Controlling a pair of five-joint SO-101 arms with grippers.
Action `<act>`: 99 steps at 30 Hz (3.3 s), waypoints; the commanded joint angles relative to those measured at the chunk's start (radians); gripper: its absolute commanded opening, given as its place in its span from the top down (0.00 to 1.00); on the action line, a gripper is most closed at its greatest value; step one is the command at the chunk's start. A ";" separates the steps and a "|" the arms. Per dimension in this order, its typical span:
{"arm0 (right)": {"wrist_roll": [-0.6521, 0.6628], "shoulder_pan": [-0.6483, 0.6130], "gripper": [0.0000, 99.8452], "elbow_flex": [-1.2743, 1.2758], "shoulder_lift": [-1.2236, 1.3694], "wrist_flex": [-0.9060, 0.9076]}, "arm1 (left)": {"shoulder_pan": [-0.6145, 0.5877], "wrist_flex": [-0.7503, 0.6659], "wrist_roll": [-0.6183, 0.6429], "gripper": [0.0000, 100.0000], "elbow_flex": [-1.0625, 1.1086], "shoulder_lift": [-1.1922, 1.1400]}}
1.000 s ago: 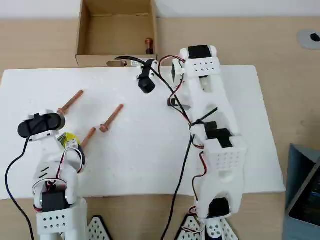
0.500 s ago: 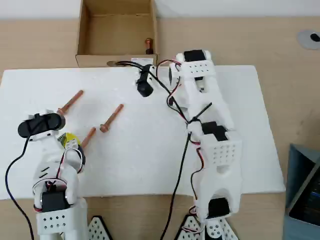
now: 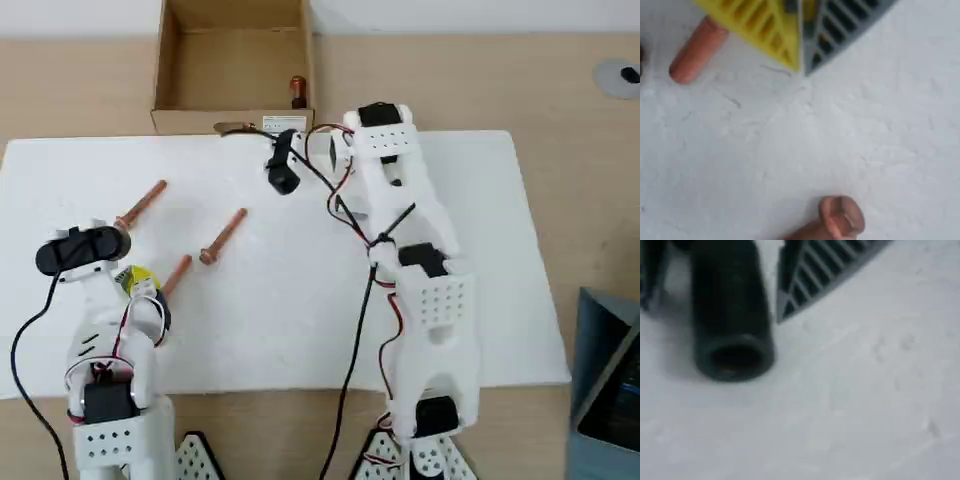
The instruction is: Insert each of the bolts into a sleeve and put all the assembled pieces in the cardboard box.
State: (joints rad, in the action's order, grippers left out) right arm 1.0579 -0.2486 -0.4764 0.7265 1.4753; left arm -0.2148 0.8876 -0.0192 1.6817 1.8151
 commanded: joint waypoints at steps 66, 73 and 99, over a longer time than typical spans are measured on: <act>-0.806 0.298 0.99 0.932 -1.636 0.192 | -0.002 0.304 -0.138 1.00 -0.377 -0.064; -0.944 0.389 0.99 1.099 -1.753 0.127 | 0.002 0.298 -0.140 1.00 -0.623 -0.432; -0.985 0.602 0.99 1.156 -1.816 0.110 | 0.258 0.471 -0.351 0.99 -1.482 -1.612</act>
State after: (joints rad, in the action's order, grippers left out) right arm 0.0729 0.3284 0.6805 -1.0764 1.6057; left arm 0.0153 1.3142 -0.3644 0.3391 0.2992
